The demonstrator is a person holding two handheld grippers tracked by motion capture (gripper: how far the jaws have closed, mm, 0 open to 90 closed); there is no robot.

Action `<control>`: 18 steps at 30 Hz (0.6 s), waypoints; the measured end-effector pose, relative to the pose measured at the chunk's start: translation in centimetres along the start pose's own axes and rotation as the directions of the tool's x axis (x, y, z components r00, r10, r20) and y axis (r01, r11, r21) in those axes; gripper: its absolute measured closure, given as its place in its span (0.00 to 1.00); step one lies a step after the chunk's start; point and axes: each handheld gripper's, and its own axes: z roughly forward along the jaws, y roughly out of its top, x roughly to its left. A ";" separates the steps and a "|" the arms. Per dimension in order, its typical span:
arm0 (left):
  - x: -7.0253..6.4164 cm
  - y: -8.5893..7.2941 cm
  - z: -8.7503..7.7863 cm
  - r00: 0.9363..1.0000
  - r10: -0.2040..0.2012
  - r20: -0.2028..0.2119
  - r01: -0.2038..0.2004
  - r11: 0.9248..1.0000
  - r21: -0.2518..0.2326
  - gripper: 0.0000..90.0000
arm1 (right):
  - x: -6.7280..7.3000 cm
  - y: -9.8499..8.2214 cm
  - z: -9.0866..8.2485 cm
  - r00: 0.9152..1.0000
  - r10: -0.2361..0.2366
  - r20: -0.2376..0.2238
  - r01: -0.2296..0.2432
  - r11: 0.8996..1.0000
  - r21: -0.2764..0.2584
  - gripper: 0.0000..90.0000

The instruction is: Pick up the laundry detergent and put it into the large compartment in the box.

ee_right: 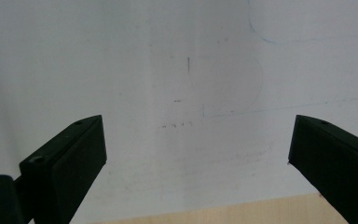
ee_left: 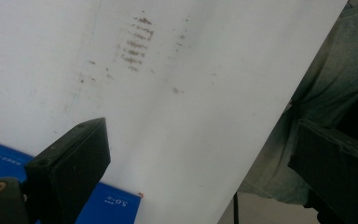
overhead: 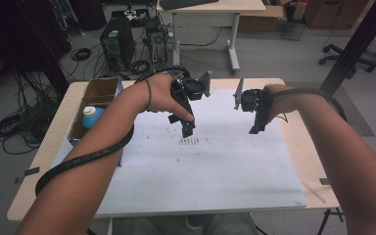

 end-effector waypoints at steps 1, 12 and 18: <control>0.0 0.0 0.0 1.000 0.002 0.001 -0.002 1.000 -0.001 0.06 | 0.0 0.1 0.0 1.000 -0.003 0.000 0.003 1.000 0.000 0.04; -0.1 0.1 0.3 1.000 0.009 0.004 -0.009 1.000 -0.002 0.06 | 0.1 -0.2 -0.1 1.000 -0.001 0.000 0.001 1.000 0.003 0.04; -0.1 0.2 0.2 1.000 0.013 0.012 -0.013 1.000 -0.008 0.06 | 0.1 -0.2 -0.1 1.000 0.000 -0.003 0.000 1.000 0.010 0.04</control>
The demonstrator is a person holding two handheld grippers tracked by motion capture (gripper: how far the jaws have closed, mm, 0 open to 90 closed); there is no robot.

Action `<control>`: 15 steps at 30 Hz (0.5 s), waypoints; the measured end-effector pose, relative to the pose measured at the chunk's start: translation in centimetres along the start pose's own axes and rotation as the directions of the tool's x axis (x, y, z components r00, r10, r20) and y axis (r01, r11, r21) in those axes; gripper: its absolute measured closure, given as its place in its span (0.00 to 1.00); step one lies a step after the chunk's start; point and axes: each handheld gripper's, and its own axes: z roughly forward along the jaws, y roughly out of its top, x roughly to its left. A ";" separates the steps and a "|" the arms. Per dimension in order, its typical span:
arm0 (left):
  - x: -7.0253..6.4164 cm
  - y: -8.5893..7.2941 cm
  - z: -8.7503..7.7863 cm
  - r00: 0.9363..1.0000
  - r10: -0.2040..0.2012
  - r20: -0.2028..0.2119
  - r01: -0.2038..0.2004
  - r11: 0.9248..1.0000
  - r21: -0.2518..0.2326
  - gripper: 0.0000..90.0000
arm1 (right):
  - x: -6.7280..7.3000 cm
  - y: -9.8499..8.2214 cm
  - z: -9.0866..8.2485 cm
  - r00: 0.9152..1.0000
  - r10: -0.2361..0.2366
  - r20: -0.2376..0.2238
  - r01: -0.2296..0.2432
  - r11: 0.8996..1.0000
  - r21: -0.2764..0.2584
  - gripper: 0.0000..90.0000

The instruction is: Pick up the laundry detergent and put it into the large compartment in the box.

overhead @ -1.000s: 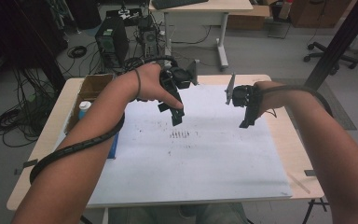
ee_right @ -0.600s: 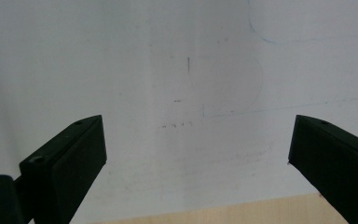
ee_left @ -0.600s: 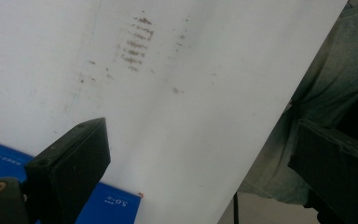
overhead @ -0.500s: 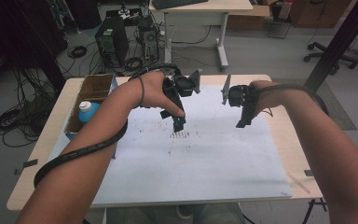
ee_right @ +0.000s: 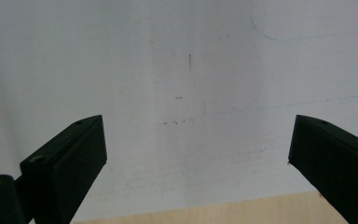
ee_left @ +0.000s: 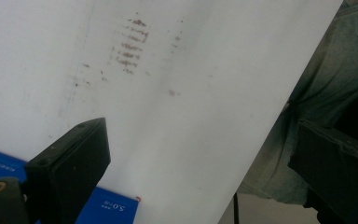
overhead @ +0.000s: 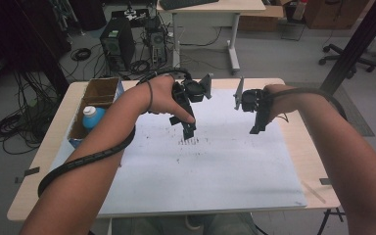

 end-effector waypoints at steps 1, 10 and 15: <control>0.0 0.0 0.0 1.000 0.000 0.002 0.000 1.000 -0.001 0.06 | 0.0 0.0 0.0 1.000 -0.001 0.000 0.001 1.000 0.000 0.04; 0.2 -0.3 0.0 1.000 -0.008 0.005 0.008 1.000 -0.004 0.06 | -0.1 0.2 0.0 1.000 -0.003 0.000 0.003 1.000 -0.002 0.04; 0.3 -0.4 0.0 1.000 -0.012 0.008 0.012 1.000 -0.005 0.06 | -0.1 0.3 0.1 1.000 -0.006 -0.001 0.006 1.000 0.000 0.04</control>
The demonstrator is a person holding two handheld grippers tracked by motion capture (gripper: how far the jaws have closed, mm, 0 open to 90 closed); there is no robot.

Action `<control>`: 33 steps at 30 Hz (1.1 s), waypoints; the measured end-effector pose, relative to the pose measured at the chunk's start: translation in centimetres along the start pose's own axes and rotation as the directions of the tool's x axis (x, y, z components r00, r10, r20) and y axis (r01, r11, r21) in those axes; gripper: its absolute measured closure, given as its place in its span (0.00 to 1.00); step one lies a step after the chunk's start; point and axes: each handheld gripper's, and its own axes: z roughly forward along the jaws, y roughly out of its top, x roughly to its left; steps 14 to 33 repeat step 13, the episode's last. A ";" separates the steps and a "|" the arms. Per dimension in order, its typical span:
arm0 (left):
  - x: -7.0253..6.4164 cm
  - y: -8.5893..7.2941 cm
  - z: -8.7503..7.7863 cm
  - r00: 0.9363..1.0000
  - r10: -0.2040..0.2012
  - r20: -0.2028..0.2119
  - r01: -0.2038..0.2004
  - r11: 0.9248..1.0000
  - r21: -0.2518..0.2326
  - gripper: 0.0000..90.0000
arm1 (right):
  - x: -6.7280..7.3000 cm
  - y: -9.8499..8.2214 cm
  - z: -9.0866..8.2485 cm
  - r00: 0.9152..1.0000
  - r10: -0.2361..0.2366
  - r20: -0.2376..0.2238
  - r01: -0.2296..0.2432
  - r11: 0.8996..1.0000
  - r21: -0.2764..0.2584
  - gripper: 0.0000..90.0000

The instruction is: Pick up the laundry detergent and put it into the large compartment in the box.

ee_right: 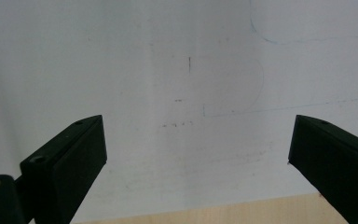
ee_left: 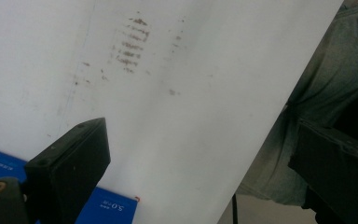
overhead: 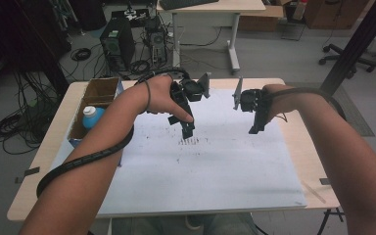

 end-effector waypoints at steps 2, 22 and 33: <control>0.0 0.0 0.0 1.000 -0.002 -0.001 0.002 1.000 -0.002 0.06 | 0.0 0.0 0.0 1.000 0.001 0.001 -0.001 1.000 -0.002 0.04; -0.2 -0.2 -0.1 1.000 -0.005 0.000 0.005 1.000 -0.015 0.05 | 0.2 0.1 -0.2 1.000 0.000 0.006 0.000 1.000 -0.004 0.04; -0.2 -0.2 -0.1 1.000 -0.005 0.000 0.005 1.000 -0.015 0.05 | 0.2 0.1 -0.2 1.000 0.000 0.006 0.000 1.000 -0.004 0.04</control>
